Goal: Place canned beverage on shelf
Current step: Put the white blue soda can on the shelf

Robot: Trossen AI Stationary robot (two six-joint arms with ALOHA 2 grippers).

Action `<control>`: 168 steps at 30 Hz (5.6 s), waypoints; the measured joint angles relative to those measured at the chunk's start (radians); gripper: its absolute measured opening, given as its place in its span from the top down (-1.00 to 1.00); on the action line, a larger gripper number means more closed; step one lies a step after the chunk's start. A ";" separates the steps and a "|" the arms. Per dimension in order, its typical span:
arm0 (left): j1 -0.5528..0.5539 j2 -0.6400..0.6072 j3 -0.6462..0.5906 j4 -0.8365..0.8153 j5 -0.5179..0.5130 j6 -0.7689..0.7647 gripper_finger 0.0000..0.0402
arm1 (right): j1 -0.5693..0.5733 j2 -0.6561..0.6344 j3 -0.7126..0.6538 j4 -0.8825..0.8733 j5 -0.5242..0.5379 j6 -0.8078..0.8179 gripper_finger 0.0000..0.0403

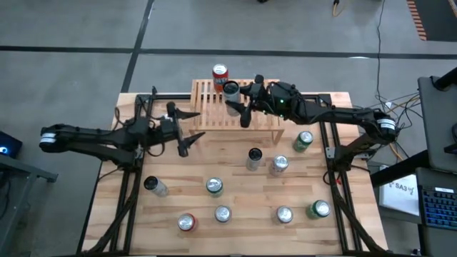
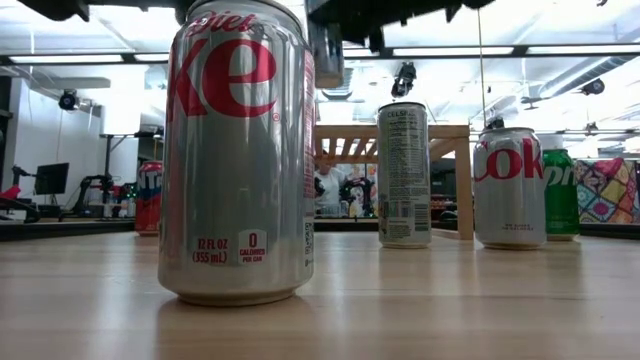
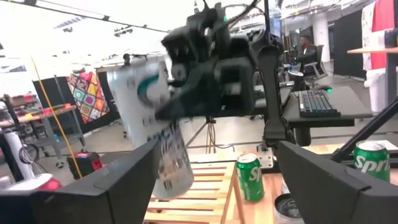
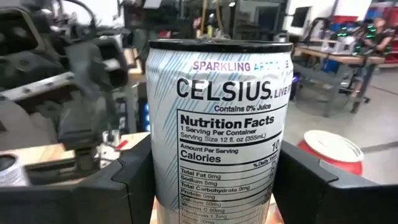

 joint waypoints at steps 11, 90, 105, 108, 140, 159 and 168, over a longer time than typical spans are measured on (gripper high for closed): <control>0.000 -0.099 -0.001 -0.151 0.000 0.077 -0.36 | -0.028 -0.120 -0.293 0.246 0.011 0.111 -0.16; 0.000 -0.106 -0.002 -0.216 -0.001 0.104 -0.35 | -0.009 -0.206 -0.489 0.302 0.163 0.001 -0.19; 0.000 -0.106 -0.002 -0.216 -0.001 0.104 -0.35 | -0.009 -0.206 -0.489 0.289 0.163 0.008 -0.35; 0.000 -0.106 -0.002 -0.216 -0.001 0.104 -0.35 | -0.009 -0.206 -0.489 0.280 0.163 0.008 -0.37; 0.000 -0.106 -0.002 -0.222 -0.001 0.106 -0.35 | -0.009 -0.208 -0.489 0.250 0.162 0.045 -0.58; 0.000 -0.105 -0.002 -0.224 -0.001 0.106 -0.35 | -0.009 -0.308 -0.398 0.249 0.173 -0.045 -0.59; 0.000 -0.105 -0.002 -0.223 -0.001 0.106 -0.35 | 0.043 -0.331 -0.213 -0.036 0.153 0.019 -0.48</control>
